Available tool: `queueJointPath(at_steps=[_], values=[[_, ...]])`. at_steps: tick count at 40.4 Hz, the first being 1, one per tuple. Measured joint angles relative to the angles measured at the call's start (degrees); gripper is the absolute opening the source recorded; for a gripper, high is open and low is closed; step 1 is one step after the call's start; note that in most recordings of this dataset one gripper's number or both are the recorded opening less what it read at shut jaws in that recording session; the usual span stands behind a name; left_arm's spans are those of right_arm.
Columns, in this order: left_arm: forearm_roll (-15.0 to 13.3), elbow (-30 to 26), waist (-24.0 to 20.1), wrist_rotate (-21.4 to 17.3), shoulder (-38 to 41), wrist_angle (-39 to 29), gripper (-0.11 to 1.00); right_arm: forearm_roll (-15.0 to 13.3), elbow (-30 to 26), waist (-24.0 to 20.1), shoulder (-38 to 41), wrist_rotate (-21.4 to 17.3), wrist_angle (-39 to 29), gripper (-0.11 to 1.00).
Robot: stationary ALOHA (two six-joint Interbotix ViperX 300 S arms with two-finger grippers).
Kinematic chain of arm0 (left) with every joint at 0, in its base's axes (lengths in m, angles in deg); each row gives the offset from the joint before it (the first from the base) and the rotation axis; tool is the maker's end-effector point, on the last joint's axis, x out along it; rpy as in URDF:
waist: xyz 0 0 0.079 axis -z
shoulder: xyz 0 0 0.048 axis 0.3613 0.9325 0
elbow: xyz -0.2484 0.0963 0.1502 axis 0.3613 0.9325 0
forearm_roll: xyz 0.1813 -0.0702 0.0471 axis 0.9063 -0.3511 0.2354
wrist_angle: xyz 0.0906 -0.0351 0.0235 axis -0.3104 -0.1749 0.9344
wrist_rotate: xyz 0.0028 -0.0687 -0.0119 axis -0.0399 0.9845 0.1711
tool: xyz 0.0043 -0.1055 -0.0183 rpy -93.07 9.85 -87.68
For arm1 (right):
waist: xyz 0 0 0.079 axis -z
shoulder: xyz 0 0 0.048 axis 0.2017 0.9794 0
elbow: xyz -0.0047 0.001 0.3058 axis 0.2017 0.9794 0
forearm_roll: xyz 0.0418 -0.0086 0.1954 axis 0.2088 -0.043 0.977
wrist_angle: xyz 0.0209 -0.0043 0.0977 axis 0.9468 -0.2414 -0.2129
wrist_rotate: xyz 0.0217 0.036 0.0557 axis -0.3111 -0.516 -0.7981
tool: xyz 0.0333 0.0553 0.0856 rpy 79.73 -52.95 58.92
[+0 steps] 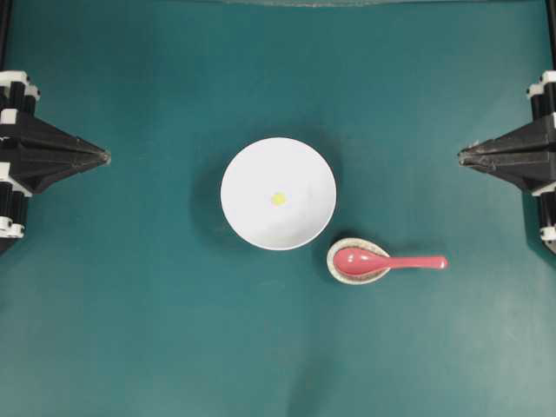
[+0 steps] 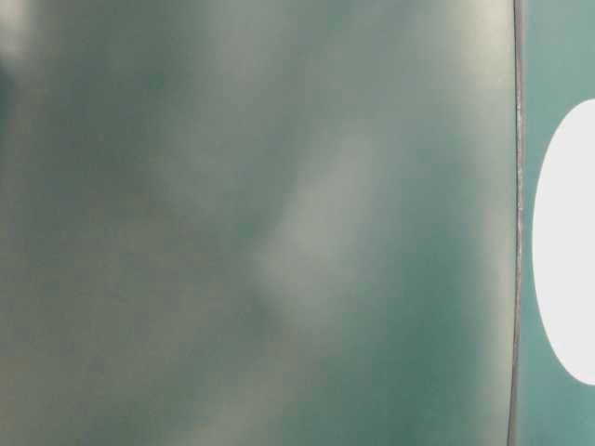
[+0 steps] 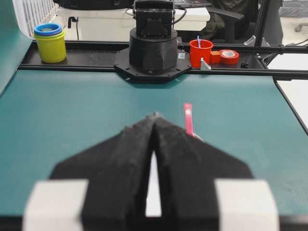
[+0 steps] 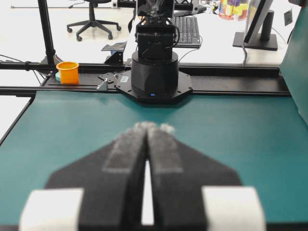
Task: Scoop the yellow hexagonal prism block from the bowl with a spoon using the right arm.
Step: 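Move the right gripper left toward the red spoon handle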
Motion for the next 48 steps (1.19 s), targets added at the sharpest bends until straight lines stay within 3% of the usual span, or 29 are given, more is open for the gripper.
queueJointPath(at_steps=[15,17,24,28,38,48], values=[[0.7,-0.4,0.0,-0.3,0.1,-1.1,-0.01,-0.1,-0.5,0.3,2.5,0.6,-0.1,0.01],[0.7,-0.4,0.0,-0.3,0.1,-1.5,-0.01,-0.1,-0.6,0.2,2.7,0.6,0.0,0.07],[0.7,-0.4,0.0,-0.3,0.1,-1.7,-0.01,-0.1,-0.6,0.3,3.2,0.6,-0.4,0.43],[0.7,-0.4,-0.1,-0.4,0.2,-1.7,-0.01,-0.1,-0.6,0.3,3.6,0.4,-1.1,0.54],[0.7,-0.4,0.0,-0.4,0.4,-1.7,-0.01,0.0,-0.4,0.3,9.6,-0.2,-0.7,0.53],[0.8,-0.4,0.0,-0.4,0.4,-1.7,-0.01,1.6,2.6,-0.2,17.7,-0.4,7.5,0.53]])
